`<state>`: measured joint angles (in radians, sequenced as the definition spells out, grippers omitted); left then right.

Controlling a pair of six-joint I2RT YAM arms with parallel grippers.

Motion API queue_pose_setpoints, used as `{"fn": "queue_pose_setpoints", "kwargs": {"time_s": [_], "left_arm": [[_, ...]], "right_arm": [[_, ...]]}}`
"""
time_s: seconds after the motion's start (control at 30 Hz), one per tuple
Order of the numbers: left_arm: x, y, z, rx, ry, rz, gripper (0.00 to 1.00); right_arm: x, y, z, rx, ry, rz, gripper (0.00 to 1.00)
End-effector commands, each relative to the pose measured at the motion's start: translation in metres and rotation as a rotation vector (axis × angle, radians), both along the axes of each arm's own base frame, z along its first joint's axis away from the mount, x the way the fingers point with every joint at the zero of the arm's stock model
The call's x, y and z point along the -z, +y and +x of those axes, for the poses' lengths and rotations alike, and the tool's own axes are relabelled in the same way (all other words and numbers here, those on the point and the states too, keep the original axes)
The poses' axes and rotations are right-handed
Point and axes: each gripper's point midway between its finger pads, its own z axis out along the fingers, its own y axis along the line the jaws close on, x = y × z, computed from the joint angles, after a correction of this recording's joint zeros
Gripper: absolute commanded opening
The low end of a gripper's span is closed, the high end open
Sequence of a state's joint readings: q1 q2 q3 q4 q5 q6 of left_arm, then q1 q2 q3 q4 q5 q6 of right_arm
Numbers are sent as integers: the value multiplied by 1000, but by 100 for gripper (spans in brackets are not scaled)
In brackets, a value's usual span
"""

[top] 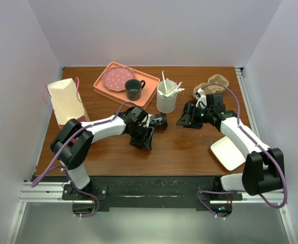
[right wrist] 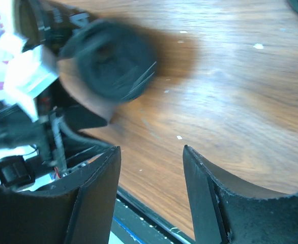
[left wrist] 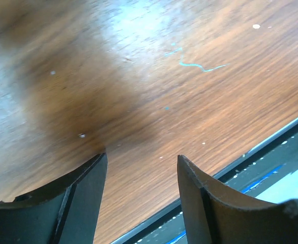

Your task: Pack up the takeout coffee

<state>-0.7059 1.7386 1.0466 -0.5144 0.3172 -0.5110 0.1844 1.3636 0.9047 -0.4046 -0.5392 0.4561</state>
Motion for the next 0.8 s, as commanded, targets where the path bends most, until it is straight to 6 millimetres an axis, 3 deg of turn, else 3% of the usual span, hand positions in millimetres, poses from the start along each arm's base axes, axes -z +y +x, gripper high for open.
{"fn": "queue_pose_setpoints", "kwargs": {"time_s": [0.0, 0.13, 0.23, 0.57, 0.67, 0.77], "left_arm": [[-12, -3, 16, 20, -35, -17, 61], [-28, -2, 24, 16, -92, -20, 60], [-42, -1, 30, 27, -145, -19, 60], [-108, -11, 92, -23, -433, -23, 59], [-115, -20, 108, -26, -489, -41, 59], [-115, -27, 116, -20, -485, -41, 59]], "right_arm": [[-7, 12, -7, -19, -32, 0, 56], [-5, 11, -8, -23, -52, -30, 56], [-16, 7, -2, 6, -107, -47, 56], [-34, -11, 34, 183, -245, -95, 59], [-41, -9, 49, 164, -307, -100, 64], [-34, -9, 62, 66, -358, -176, 69]]}}
